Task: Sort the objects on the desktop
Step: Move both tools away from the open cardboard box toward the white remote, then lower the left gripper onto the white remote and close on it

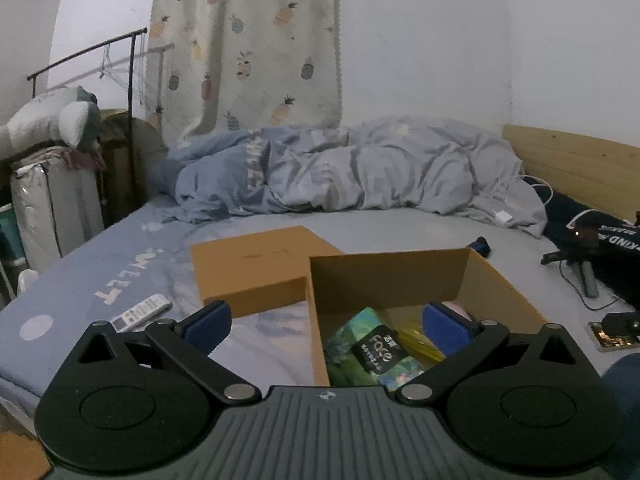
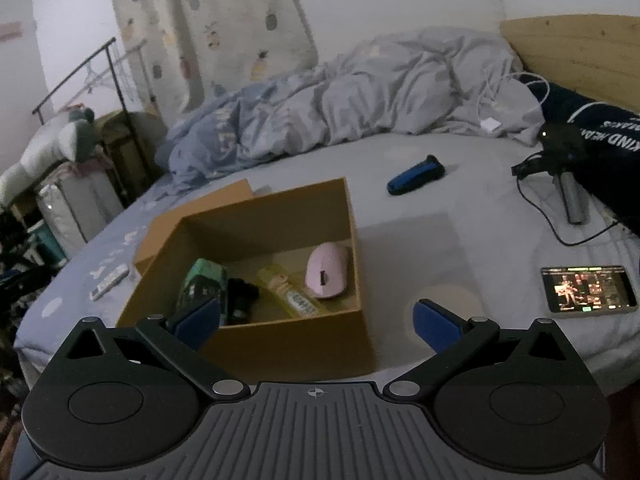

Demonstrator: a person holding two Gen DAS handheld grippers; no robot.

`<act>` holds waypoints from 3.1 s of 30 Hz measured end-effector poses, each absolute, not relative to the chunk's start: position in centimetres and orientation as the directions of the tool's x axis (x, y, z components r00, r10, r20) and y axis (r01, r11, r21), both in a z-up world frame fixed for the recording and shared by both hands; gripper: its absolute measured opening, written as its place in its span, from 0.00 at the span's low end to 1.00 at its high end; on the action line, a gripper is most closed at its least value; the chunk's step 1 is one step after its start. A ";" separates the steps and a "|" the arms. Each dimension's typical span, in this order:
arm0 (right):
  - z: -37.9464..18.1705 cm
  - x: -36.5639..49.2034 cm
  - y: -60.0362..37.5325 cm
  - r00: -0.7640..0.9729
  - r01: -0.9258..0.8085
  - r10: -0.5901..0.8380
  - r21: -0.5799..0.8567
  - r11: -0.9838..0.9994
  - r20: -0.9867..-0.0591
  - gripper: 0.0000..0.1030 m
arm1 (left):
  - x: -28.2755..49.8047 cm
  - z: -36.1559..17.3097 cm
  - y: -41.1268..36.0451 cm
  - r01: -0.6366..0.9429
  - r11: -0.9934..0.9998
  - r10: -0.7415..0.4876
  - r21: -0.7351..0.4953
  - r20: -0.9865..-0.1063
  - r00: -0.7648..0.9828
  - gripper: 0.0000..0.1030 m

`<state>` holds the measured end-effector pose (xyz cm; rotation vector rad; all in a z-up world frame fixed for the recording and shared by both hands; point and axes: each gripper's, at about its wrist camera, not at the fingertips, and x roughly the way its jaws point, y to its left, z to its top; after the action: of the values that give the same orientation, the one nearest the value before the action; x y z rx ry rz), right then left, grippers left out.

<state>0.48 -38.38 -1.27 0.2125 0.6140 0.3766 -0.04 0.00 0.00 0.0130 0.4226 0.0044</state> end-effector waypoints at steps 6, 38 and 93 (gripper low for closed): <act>-0.8 -0.1 -38.4 0.763 -0.295 0.414 0.302 0.906 -0.496 1.00 | -0.2 0.0 0.0 -0.003 1.000 0.009 0.016 -0.391 0.920 1.00; -1.5 1.4 -36.9 0.727 -0.312 0.436 0.310 0.898 -0.530 1.00 | 1.4 -1.6 0.0 0.048 0.999 -0.040 0.005 -0.475 0.879 1.00; 6.7 16.4 -10.9 0.606 -0.384 0.618 0.496 0.779 -0.500 1.00 | 14.5 1.6 17.9 -0.029 0.998 0.056 0.064 -0.482 0.874 1.00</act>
<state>16.38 -10.94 6.74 0.3579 0.7088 0.5938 14.49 17.92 1.57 0.0557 0.5045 0.0446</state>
